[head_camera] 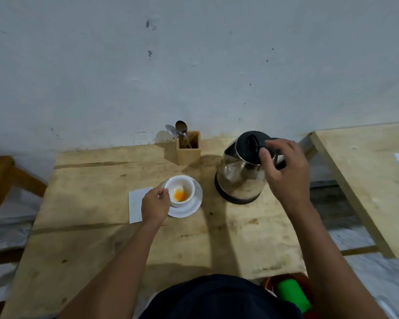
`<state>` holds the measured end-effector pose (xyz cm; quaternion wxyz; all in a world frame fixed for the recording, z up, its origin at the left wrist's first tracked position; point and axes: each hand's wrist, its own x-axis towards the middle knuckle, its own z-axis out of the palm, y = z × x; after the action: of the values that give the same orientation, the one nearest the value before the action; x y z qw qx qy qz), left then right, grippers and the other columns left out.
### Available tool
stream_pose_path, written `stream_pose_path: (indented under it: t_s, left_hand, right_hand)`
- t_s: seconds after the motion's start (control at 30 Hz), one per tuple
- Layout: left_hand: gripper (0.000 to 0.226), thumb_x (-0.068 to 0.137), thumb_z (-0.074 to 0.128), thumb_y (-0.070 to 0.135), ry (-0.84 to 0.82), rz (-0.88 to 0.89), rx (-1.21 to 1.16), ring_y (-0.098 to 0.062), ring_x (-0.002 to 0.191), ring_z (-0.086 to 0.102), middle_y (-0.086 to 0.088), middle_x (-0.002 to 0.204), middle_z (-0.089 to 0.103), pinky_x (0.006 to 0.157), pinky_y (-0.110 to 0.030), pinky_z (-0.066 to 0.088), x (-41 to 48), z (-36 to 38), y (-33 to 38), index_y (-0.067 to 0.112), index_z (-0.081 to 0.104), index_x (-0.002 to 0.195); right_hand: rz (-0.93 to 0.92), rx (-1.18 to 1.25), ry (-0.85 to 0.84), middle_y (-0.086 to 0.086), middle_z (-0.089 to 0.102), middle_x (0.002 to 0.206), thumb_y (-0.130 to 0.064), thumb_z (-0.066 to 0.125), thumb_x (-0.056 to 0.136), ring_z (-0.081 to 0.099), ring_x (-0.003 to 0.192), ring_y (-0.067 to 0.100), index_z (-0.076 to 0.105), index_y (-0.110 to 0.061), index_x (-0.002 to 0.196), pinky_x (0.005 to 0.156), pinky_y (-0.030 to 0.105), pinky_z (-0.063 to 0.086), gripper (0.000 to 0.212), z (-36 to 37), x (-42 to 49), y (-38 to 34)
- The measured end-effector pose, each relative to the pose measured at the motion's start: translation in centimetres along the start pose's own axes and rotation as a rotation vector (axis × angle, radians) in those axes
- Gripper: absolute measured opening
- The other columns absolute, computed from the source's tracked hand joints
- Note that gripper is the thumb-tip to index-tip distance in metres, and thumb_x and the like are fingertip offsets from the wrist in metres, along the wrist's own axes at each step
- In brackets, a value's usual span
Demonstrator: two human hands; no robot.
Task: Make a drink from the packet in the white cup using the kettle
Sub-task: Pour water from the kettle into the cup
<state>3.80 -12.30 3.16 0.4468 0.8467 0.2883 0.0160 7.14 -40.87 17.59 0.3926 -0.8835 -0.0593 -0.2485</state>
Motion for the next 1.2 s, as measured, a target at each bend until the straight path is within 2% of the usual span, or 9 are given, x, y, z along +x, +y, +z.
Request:
stream_pose_path:
  t_s: [0.1,0.27,0.4,0.53,0.7,0.8,0.9,1.03,1.2]
  left_hand:
    - [0.031,0.095,0.051,0.025,0.021,-0.031,-0.017,-0.034,0.089,0.064,-0.019,0.091,0.069,0.069,-0.030,0.040,-0.2,0.4,0.3,-0.001,0.067,0.087]
    - [0.030,0.095,0.050,0.024,0.035,-0.067,0.008,-0.031,0.092,0.062,-0.016,0.096,0.069,0.072,-0.030,0.039,-0.5,0.5,0.8,0.000,0.068,0.093]
    - [0.030,0.096,0.049,0.023,0.038,-0.073,0.019,-0.029,0.090,0.059,-0.018,0.099,0.069,0.075,-0.030,0.038,-0.5,0.6,1.2,-0.001,0.068,0.097]
    - [0.029,0.096,0.049,0.020,0.065,-0.109,0.033,-0.024,0.083,0.054,-0.019,0.097,0.069,0.075,-0.030,0.037,-0.5,0.9,1.6,-0.002,0.067,0.095]
    - [0.028,0.095,0.050,0.016,0.089,-0.127,0.051,-0.036,0.094,0.060,-0.024,0.096,0.068,0.076,-0.029,0.035,-0.2,1.4,1.7,-0.008,0.064,0.091]
    - [0.025,0.094,0.050,0.012,0.106,-0.135,0.065,-0.042,0.098,0.060,-0.027,0.096,0.067,0.075,-0.030,0.036,-0.1,1.6,1.8,-0.010,0.063,0.090]
    - [0.026,0.095,0.049,0.014,0.094,-0.187,0.059,-0.043,0.104,0.061,-0.025,0.106,0.067,0.076,-0.031,0.040,-0.4,1.7,2.5,-0.005,0.064,0.106]
    - [0.026,0.094,0.049,0.013,0.090,-0.204,0.054,-0.041,0.096,0.063,-0.026,0.108,0.067,0.083,-0.042,0.050,-0.3,1.6,2.5,-0.003,0.063,0.109]
    - [0.025,0.093,0.050,0.013,0.076,-0.205,0.044,-0.034,0.084,0.060,-0.027,0.106,0.068,0.086,-0.046,0.052,0.0,1.3,2.7,-0.003,0.064,0.107]
  right_hand:
    - [0.187,-0.024,-0.066,-0.004,0.056,0.118,-0.046,0.064,0.089,0.049,0.106,0.002,0.065,-0.022,0.117,0.095,0.029,0.047,0.037,-1.1,0.9,2.7]
    - [0.147,-0.089,-0.144,-0.011,0.047,0.116,-0.055,0.066,0.084,0.031,0.114,0.001,0.065,-0.023,0.120,0.099,0.025,0.036,0.049,-1.3,2.5,5.6]
    - [0.160,-0.047,-0.329,-0.011,0.053,0.110,-0.067,0.063,0.078,0.047,0.116,0.012,0.064,-0.027,0.118,0.097,0.029,0.041,0.057,-1.2,4.9,6.8]
    - [0.213,0.029,-0.560,-0.008,0.068,0.091,-0.075,0.065,0.069,0.064,0.087,0.014,0.064,-0.028,0.091,0.078,0.034,0.050,0.052,-1.4,7.6,8.4]
    - [0.213,0.159,-0.738,0.010,0.072,0.081,-0.075,0.074,0.055,0.068,0.073,0.020,0.065,-0.015,0.080,0.074,0.037,0.051,0.066,-1.0,10.2,10.3]
    - [0.204,0.183,-0.750,0.012,0.068,0.065,-0.070,0.073,0.057,0.063,0.058,0.015,0.063,-0.011,0.072,0.064,0.032,0.047,0.062,-0.7,10.1,11.1]
    - [0.224,0.196,-0.756,-0.001,0.055,0.050,-0.068,0.072,0.057,0.054,0.049,0.014,0.061,-0.008,0.065,0.057,0.027,0.040,0.061,-0.9,9.9,12.0]
    - [0.209,0.252,-0.730,0.007,0.040,0.055,-0.067,0.073,0.058,0.041,0.053,0.016,0.057,0.012,0.067,0.058,0.029,0.030,0.081,-0.7,9.7,12.4]
    - [0.219,0.341,-0.616,0.004,0.038,0.048,-0.069,0.080,0.052,0.036,0.049,0.015,0.054,0.005,0.052,0.050,0.027,0.026,0.078,-0.5,8.6,12.4]
